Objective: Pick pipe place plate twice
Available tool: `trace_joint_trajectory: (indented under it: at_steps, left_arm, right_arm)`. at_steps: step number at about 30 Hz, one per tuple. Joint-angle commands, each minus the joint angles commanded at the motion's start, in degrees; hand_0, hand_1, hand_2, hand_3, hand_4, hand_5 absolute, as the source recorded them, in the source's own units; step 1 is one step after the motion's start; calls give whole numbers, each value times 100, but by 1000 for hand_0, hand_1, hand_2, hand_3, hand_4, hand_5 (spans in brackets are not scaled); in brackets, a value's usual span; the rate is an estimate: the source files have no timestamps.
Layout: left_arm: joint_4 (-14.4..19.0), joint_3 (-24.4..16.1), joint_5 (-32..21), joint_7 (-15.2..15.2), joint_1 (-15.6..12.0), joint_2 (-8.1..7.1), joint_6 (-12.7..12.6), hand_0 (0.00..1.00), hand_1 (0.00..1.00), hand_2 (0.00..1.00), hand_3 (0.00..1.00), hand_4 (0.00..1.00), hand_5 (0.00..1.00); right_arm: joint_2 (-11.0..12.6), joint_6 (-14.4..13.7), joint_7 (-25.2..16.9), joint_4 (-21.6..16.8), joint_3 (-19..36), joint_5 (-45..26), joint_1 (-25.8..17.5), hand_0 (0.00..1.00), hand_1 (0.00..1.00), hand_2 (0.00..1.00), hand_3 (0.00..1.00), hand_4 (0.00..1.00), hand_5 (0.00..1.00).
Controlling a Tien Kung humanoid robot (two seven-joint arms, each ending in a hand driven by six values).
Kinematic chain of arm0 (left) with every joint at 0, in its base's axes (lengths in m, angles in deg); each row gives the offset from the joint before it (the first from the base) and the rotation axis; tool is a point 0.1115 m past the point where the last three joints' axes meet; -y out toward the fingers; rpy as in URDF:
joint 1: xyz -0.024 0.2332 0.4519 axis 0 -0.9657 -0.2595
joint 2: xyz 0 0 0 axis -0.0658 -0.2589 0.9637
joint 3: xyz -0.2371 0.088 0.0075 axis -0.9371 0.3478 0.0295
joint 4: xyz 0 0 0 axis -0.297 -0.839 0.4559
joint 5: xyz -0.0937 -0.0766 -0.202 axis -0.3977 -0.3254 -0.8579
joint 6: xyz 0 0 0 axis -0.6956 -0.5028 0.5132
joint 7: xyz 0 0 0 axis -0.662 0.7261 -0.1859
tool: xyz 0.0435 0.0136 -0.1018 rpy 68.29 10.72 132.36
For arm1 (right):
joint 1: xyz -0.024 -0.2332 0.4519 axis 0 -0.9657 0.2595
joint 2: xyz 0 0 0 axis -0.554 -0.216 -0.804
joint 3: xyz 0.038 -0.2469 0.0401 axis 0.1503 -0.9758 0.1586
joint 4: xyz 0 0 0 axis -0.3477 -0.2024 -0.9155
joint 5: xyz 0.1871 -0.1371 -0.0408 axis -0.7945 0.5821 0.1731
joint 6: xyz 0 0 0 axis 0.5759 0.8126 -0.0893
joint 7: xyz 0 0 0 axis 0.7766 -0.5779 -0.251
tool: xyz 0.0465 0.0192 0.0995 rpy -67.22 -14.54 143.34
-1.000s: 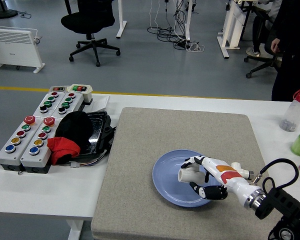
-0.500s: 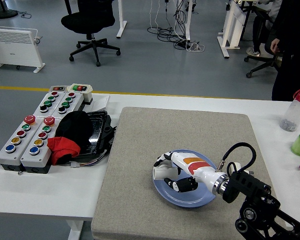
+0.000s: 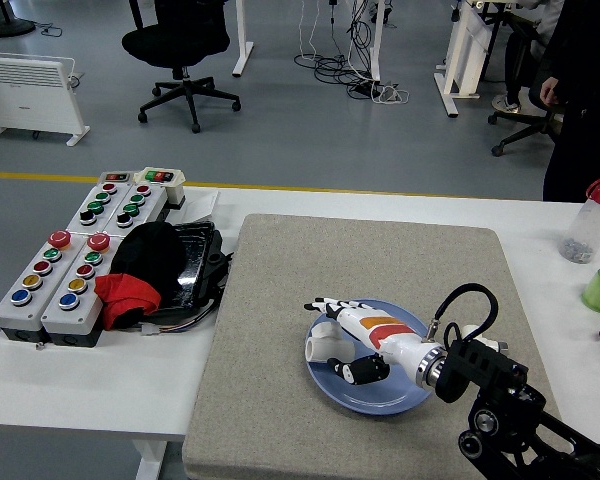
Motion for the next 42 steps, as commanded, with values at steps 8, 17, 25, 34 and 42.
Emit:
trace_joint_trajectory:
  at_steps: [8, 17, 25, 34, 42]
  left_arm:
    - [2, -36, 73, 12, -31, 10, 16, 715, 741, 708, 651, 399, 998]
    - [-1, -43, 81, 5, -57, 6, 15, 716, 742, 708, 651, 399, 998]
    - [-7, -16, 29, -12, -43, -3, 2, 716, 742, 708, 651, 399, 998]
    - [-7, -1, 2, -22, 7, -11, -4, 716, 742, 708, 651, 399, 998]
    - [-7, 12, -19, -27, 24, -11, -7, 715, 742, 708, 651, 399, 998]
  right_arm:
    - [95, 49, 4, -197, 227, 49, -88, 998, 950, 998, 998, 759, 182]
    - [358, 104, 126, -423, 1165, 298, -323, 998, 935, 998, 989, 738, 186]
    - [777, 562, 418, -656, 1928, 161, -690, 998, 928, 998, 969, 735, 188]
    - [1065, 776, 437, -552, 2103, -144, -1120, 998, 923, 998, 960, 727, 188]
    - [1051, 666, 361, -224, 2018, -274, -1180, 979, 913, 998, 959, 717, 187]
